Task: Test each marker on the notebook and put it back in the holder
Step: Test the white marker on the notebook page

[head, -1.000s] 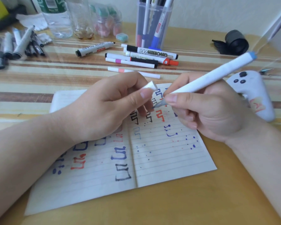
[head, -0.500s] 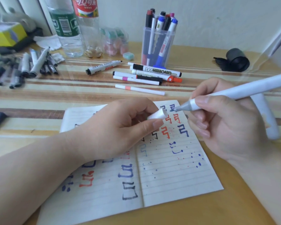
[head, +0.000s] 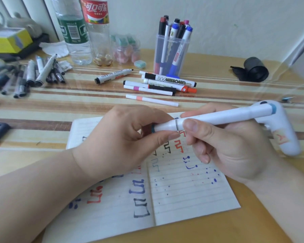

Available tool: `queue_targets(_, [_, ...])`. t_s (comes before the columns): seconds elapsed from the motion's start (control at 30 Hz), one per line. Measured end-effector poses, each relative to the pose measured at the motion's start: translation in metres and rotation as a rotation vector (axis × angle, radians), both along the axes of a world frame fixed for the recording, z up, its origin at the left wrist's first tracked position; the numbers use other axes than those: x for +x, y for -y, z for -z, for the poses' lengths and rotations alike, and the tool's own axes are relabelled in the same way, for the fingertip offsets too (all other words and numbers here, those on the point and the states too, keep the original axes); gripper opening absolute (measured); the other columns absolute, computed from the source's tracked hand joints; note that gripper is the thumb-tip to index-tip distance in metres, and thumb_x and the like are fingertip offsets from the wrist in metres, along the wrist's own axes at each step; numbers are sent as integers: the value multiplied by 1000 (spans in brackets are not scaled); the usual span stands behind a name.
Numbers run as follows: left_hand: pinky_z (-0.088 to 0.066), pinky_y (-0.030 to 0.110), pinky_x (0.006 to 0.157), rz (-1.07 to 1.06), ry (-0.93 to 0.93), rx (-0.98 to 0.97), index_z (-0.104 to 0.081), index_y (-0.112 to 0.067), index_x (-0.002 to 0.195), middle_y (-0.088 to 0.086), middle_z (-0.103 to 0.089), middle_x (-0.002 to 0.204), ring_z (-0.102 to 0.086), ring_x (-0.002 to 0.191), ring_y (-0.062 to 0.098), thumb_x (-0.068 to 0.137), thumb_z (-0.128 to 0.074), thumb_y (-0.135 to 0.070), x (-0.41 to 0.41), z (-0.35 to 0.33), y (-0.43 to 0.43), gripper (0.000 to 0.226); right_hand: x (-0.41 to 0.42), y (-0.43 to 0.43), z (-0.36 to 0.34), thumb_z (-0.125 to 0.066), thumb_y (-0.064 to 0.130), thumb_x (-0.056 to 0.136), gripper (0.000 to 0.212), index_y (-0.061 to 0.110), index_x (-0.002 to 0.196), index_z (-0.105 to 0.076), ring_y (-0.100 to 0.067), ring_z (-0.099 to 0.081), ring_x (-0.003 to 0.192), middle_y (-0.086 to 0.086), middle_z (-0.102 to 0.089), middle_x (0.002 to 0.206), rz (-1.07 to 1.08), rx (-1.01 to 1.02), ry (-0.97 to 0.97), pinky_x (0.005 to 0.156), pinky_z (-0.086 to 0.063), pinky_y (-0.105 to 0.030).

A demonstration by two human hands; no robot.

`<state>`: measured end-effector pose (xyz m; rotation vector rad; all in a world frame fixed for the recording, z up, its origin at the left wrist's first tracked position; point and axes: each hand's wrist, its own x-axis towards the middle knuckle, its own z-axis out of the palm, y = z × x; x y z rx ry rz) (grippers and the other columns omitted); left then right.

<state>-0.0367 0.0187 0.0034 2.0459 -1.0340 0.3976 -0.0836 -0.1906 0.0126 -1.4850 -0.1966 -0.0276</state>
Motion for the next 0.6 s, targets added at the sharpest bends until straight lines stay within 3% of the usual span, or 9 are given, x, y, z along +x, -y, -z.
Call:
queue_targets(0.13, [-40,9,60,40,-37,-14,-75,-19,91,-12,-62,67,-59,64,9,93,-69,-33,-5,-5,-1,15,-2,-6,-3,-77,26,69,18,12,80,-77,-21,-51,42,-13,-62,59,-46,65,-24,40,-41,-24])
queue_targets(0.27, [-45,28,53,111,-129,-34,-73,-20,86,-5,-60,63,-58,59,17,97,-68,-35,-4,-5,-1,19,-1,-6,-3,-78,24,73,19,7,82,-75,-23,-53,43,-17,-62,60,-74,66,-7,41,-44,-26])
queue_targets(0.4, [-43,30,54,42,-110,-94,-71,-19,84,-4,-57,63,-55,59,17,98,-65,-35,-2,-3,6,21,4,-13,0,-86,23,76,14,13,80,-77,-23,-49,44,-12,-59,58,69,32,31,43,-41,-27])
queue_targets(0.53, [-45,26,58,-86,-59,-94,-71,-26,90,-8,-61,70,-57,67,14,95,-65,-42,6,3,5,18,10,-18,7,-83,43,79,34,15,96,-74,-24,-58,63,-9,-63,74,143,79,98,61,-48,-37])
queue_targets(0.6, [-44,21,57,-151,-70,-87,-69,-28,87,-10,-58,68,-56,69,13,93,-66,-44,8,3,3,18,12,-17,7,-78,41,84,37,9,102,-68,-25,-61,74,-11,-65,84,235,124,148,70,-49,-41])
